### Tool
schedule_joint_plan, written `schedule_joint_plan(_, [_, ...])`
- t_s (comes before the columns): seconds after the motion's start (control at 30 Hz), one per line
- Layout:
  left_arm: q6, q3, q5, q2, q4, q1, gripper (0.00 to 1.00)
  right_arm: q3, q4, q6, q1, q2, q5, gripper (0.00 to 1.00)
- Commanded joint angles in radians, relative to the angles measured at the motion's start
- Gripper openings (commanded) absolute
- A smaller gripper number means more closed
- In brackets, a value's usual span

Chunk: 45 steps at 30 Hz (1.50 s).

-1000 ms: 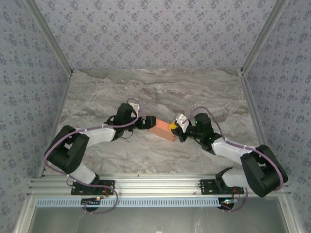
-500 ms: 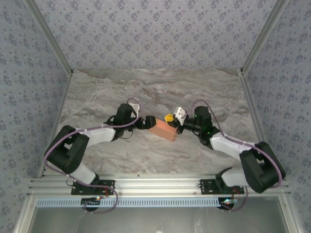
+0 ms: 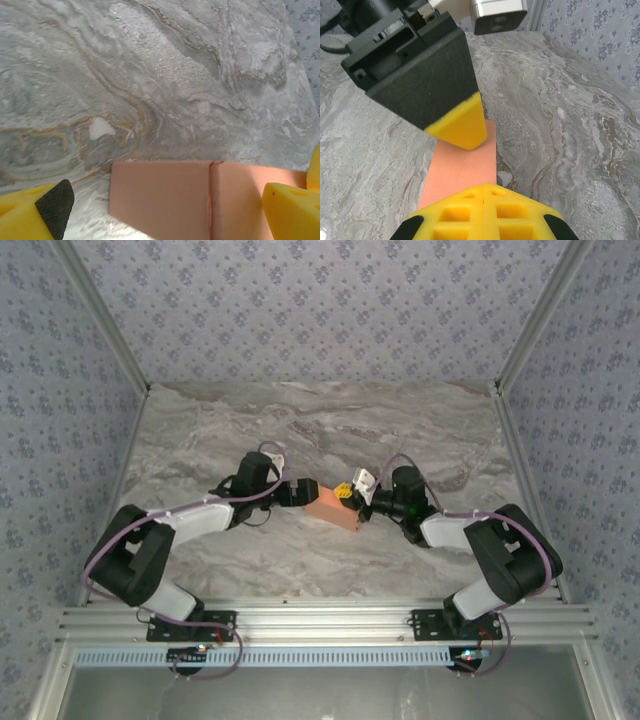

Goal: Fold the paper box

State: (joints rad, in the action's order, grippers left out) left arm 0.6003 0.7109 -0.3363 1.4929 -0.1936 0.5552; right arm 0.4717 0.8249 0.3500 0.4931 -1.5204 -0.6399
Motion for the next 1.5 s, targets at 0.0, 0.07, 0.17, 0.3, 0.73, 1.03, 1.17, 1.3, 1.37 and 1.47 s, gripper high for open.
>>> schedule_joint_plan(0.0, [-0.012, 0.033, 0.031, -0.082, 0.102, -0.033, 0.99, -0.039, -0.146, 0.058, 0.001, -0.028, 0.023, 0.01])
schedule_joint_plan(0.07, [-0.031, 0.036, 0.048, -0.118, 0.123, -0.041, 0.99, -0.038, -0.152, 0.062, 0.001, -0.028, 0.023, 0.01])
schedule_joint_plan(0.17, [-0.065, 0.024, 0.059, -0.138, 0.120, -0.040, 0.99, -0.032, -0.166, 0.073, 0.001, -0.026, 0.023, 0.01])
schedule_joint_plan(0.3, [-0.063, 0.000, 0.041, -0.106, 0.078, -0.038, 0.99, -0.025, -0.194, 0.088, 0.000, -0.027, 0.013, 0.01])
schedule_joint_plan(0.73, [-0.046, -0.121, 0.101, 0.087, -0.065, -0.021, 0.97, -0.005, -0.266, 0.087, -0.009, 0.015, -0.020, 0.02])
schedule_joint_plan(1.03, [-0.085, -0.082, 0.141, 0.053, 0.018, -0.008, 0.97, 0.098, -0.439, 0.047, 0.024, 0.211, 0.051, 0.40])
schedule_joint_plan(1.17, [-0.085, -0.073, 0.144, 0.053, 0.028, -0.006, 0.96, 0.204, -0.707, 0.087, 0.049, 0.282, 0.084, 0.51])
schedule_joint_plan(1.3, [-0.081, -0.072, 0.145, 0.055, 0.028, -0.006, 0.97, 0.288, -0.925, 0.167, 0.116, 0.250, 0.196, 0.57])
schedule_joint_plan(1.37, [-0.082, -0.068, 0.146, 0.051, 0.031, -0.005, 0.97, 0.289, -0.929, 0.154, 0.128, 0.221, 0.258, 0.58])
schedule_joint_plan(1.47, [-0.083, -0.066, 0.153, 0.044, 0.041, -0.005, 0.97, 0.267, -0.870, 0.095, 0.140, 0.207, 0.352, 0.60])
